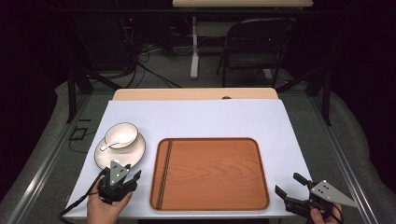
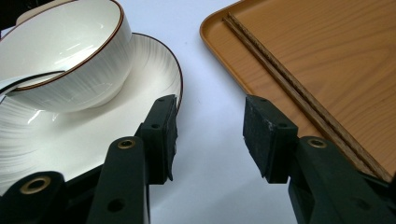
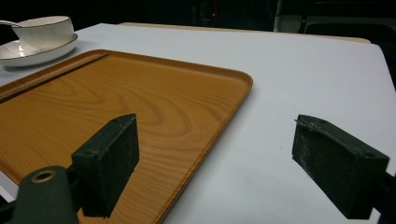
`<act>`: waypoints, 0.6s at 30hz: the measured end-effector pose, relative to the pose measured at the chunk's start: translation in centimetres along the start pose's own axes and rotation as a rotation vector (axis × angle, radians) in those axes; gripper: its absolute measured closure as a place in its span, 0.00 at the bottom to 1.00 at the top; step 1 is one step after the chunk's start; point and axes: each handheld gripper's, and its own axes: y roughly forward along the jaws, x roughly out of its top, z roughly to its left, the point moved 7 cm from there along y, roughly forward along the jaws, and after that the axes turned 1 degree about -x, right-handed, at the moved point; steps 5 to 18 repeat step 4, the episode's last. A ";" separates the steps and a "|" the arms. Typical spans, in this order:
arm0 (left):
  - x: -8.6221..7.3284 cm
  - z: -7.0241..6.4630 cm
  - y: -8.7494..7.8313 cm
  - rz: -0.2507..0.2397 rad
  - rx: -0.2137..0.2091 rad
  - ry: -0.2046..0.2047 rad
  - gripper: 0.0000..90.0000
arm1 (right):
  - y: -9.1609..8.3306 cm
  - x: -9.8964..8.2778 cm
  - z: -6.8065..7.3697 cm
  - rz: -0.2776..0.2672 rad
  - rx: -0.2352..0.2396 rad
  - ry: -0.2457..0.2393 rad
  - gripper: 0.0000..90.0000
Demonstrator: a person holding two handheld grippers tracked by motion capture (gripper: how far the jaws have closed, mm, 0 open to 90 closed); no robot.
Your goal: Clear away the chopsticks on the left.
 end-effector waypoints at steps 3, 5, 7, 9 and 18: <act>0.1 -0.1 0.0 -0.014 -0.004 -0.006 0.59 | 0.0 0.0 0.0 0.004 0.001 0.007 0.16; 0.1 -0.1 0.1 -0.015 -0.006 -0.006 0.57 | 0.1 0.0 0.0 0.003 0.001 0.007 0.16; 0.1 -0.1 0.1 -0.015 -0.006 -0.006 0.57 | 0.1 0.0 0.0 0.003 0.001 0.007 0.16; 0.1 -0.1 0.1 -0.015 -0.006 -0.006 0.57 | 0.1 0.0 0.0 0.003 0.001 0.007 0.16; 0.1 -0.1 0.1 -0.015 -0.006 -0.006 0.57 | 0.1 0.0 0.0 0.003 0.001 0.007 0.16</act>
